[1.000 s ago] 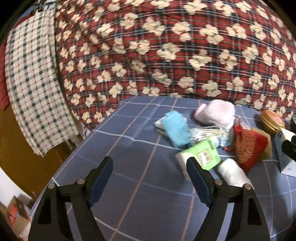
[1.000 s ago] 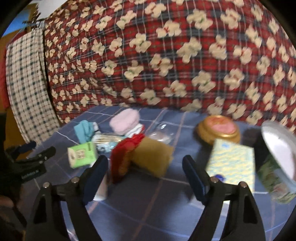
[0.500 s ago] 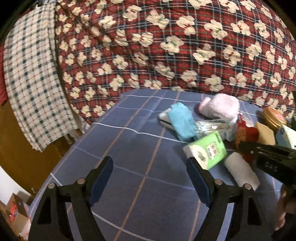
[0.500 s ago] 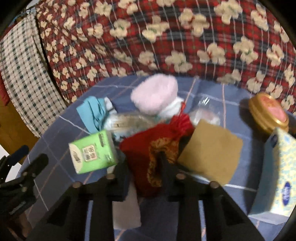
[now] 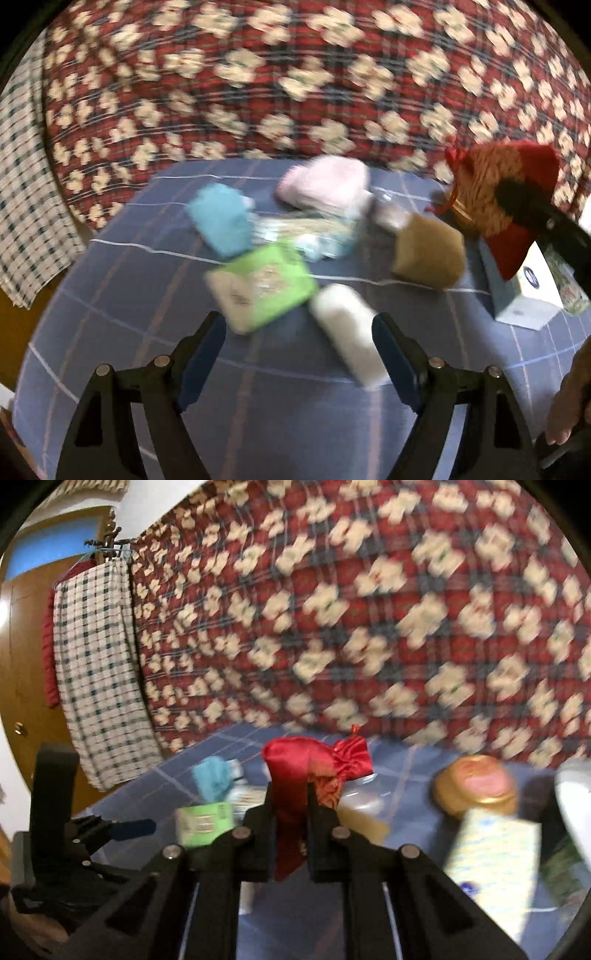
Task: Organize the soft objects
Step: 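Grasp the red drawstring pouch with the right gripper while the left gripper grasps the white rolled cloth, then carry the pouch and the white roll over the round metal tin with both grippers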
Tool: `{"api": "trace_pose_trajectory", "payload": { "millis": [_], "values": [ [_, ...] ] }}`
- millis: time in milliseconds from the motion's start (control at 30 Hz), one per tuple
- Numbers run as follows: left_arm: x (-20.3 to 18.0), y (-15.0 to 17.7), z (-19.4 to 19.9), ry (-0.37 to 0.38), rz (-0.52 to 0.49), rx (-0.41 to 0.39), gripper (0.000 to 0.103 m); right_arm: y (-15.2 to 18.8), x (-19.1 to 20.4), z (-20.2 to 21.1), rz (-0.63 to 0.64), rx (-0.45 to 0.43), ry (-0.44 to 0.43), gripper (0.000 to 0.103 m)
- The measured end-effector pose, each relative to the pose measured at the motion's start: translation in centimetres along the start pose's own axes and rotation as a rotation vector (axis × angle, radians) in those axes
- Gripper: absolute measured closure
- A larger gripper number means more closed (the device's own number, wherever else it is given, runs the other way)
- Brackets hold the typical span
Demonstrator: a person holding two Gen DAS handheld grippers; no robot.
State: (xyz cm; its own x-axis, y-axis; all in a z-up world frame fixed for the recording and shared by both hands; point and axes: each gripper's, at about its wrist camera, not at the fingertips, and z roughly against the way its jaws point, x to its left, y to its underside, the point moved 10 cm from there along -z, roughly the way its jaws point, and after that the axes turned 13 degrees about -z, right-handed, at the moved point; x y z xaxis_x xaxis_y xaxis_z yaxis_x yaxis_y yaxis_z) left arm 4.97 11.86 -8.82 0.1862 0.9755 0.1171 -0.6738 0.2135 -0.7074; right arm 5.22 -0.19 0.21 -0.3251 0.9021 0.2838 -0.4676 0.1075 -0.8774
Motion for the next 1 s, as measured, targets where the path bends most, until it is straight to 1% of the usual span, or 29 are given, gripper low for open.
{"api": "trace_pose_trajectory", "payload": {
  "millis": [33, 133, 200, 233, 267, 300, 333, 367, 433, 467, 500, 567, 633, 667, 733, 800, 867, 900, 967, 1000],
  "values": [
    [-0.9, -0.1, -0.4, 0.005, -0.007, 0.011, 0.020, 0.0, -0.6, 0.6, 0.013, -0.017, 0.024, 0.091],
    [-3.0, -0.4, -1.7, 0.001, -0.028, 0.037, 0.020, 0.3, -2.7, 1.3, 0.011, -0.031, 0.064, 0.091],
    [-3.8, -0.2, -2.7, -0.017, -0.033, 0.068, 0.035, 0.6, -4.3, 1.5, -0.007, -0.032, 0.085, 0.091],
    [-3.9, -0.1, -3.2, -0.021, -0.023, 0.085, 0.049, 0.6, -4.9, 1.5, -0.016, -0.028, 0.090, 0.091],
    [-3.8, 0.1, -3.6, -0.023, -0.013, 0.099, 0.050, 0.6, -5.4, 1.5, -0.028, -0.022, 0.092, 0.091],
    [-3.8, 0.4, -4.2, -0.010, 0.011, 0.125, 0.050, 0.7, -5.9, 1.5, -0.041, -0.016, 0.092, 0.091],
    [-3.9, 0.6, -4.6, 0.021, 0.038, 0.137, 0.053, 0.6, -6.3, 1.5, -0.053, -0.012, 0.092, 0.091],
    [-3.8, 0.5, -4.5, 0.014, 0.044, 0.128, 0.056, 0.5, -6.5, 1.5, -0.062, -0.012, 0.094, 0.091],
    [-4.4, 0.5, -4.5, 0.016, 0.020, 0.126, 0.058, 0.4, -6.8, 1.6, -0.068, -0.015, 0.097, 0.091],
    [-4.6, 0.5, -4.4, 0.009, 0.001, 0.115, 0.062, 0.4, -6.9, 1.7, -0.067, -0.017, 0.101, 0.091],
    [-4.9, 0.5, -4.4, 0.006, -0.014, 0.111, 0.063, 0.4, -6.8, 1.7, -0.063, -0.017, 0.102, 0.091],
    [-5.0, 0.3, -4.0, 0.039, -0.007, 0.098, 0.066, 0.3, -6.8, 1.8, -0.067, -0.021, 0.096, 0.091],
    [-5.0, 0.1, -3.7, 0.079, 0.027, 0.074, 0.066, 0.0, -6.8, 2.4, -0.071, -0.038, 0.089, 0.091],
    [-4.7, -0.3, -3.0, 0.099, 0.051, 0.046, 0.066, -0.3, -6.9, 2.9, -0.073, -0.054, 0.086, 0.091],
    [-4.6, -1.2, -1.9, 0.099, 0.059, -0.008, 0.066, -0.7, -7.1, 3.8, -0.077, -0.082, 0.080, 0.091],
    [-4.7, -2.6, -0.2, 0.081, 0.051, -0.073, 0.066, -1.2, -7.5, 4.9, -0.082, -0.113, 0.079, 0.091],
    [-5.3, -4.6, 1.9, 0.075, 0.034, -0.157, 0.066, -1.8, -8.1, 6.1, -0.084, -0.148, 0.094, 0.091],
    [-5.6, -5.4, 2.6, 0.075, 0.024, -0.186, 0.066, -2.1, -8.6, 6.8, -0.086, -0.167, 0.105, 0.091],
    [-7.3, -7.4, 4.5, 0.086, -0.020, -0.260, 0.066, -2.6, -9.5, 7.8, -0.084, -0.190, 0.124, 0.091],
    [-8.0, -8.1, 4.9, 0.090, -0.035, -0.279, 0.066, -2.7, -10.1, 8.3, -0.078, -0.201, 0.143, 0.091]
  ]
}}
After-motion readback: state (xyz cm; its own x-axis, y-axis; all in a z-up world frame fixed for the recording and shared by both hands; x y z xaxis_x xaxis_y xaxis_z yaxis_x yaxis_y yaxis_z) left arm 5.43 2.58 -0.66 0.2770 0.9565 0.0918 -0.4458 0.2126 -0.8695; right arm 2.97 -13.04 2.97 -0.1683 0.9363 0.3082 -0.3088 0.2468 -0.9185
